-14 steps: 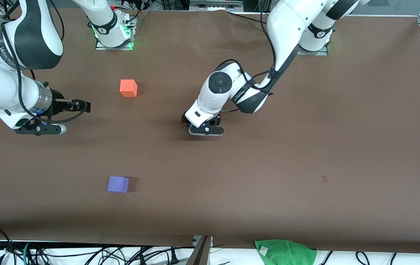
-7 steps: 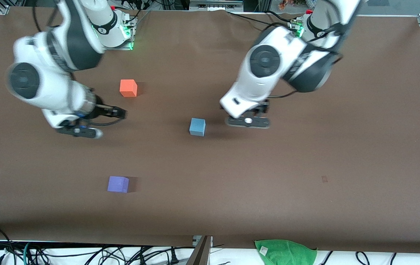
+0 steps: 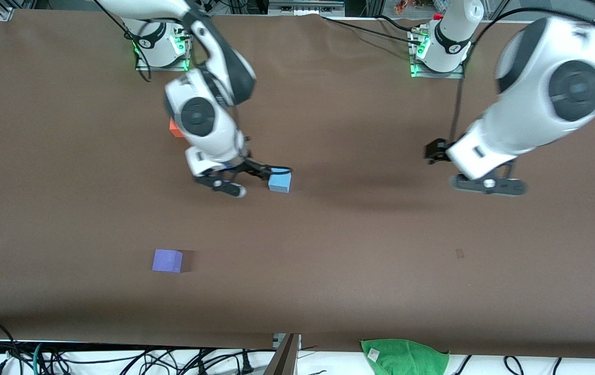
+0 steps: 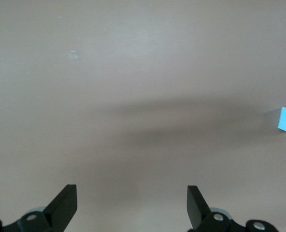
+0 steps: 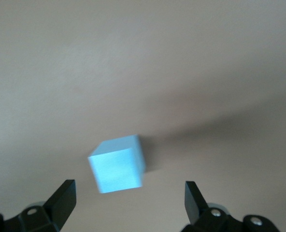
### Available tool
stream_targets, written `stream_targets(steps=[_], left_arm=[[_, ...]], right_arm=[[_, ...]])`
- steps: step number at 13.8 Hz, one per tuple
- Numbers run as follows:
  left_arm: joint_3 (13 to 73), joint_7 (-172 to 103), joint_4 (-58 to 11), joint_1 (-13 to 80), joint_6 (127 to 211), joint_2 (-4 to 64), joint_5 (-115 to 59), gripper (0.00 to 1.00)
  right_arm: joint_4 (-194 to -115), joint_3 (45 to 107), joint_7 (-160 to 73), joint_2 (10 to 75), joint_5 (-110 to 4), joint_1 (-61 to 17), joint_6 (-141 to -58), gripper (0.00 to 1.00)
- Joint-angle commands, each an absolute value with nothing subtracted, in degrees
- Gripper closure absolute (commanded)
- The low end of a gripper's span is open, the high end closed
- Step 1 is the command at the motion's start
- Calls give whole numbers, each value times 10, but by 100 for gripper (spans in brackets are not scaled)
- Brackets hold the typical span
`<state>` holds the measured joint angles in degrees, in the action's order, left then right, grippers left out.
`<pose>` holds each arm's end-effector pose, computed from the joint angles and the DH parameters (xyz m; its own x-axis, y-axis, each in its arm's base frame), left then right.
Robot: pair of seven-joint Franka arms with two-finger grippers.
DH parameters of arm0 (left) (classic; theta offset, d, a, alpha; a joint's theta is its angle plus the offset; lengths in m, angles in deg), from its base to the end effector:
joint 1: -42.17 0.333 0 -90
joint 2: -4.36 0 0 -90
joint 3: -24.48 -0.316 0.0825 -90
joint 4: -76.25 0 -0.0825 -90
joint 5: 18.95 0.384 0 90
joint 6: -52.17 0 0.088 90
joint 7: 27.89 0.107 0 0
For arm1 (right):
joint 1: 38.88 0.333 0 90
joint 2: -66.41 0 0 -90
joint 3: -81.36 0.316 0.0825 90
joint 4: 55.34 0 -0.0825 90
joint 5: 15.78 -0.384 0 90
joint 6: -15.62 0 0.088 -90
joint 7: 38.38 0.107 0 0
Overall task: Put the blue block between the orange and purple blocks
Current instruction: 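Grasp the blue cube with the right gripper while the left gripper withdraws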
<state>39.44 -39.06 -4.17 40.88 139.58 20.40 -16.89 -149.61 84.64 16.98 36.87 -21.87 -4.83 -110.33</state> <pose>0.6074 -0.1513 0.5381 0.9847 -0.0847 -0.1522 -0.0847 -0.9964 0.0063 0.5450 0.4144 0.3192 0.9260 -0.3697 -0.0766 -0.3758 -0.9219 -0.0936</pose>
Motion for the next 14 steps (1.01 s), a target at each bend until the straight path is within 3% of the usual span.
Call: stream_targets(steps=[1, 10, 13, 14], left_arm=[[406, -378, -65, 416, 1380, 177, -113, 0], [401, -337, -15, 455, 1383, 205, -100, 0], [386, -326, -26, 482, 1384, 174, -165, 0], [355, -327, -44, 471, 1382, 155, -172, 0]], right_arm=[[-1473, 836, 210, 324, -212, 0, -1141, 1], [-1503, 834, 194, 293, -169, 15, -1183, 1], [-1502, 834, 194, 277, -169, 16, -1206, 1], [-1502, 834, 193, 276, -168, 16, -1210, 1]])
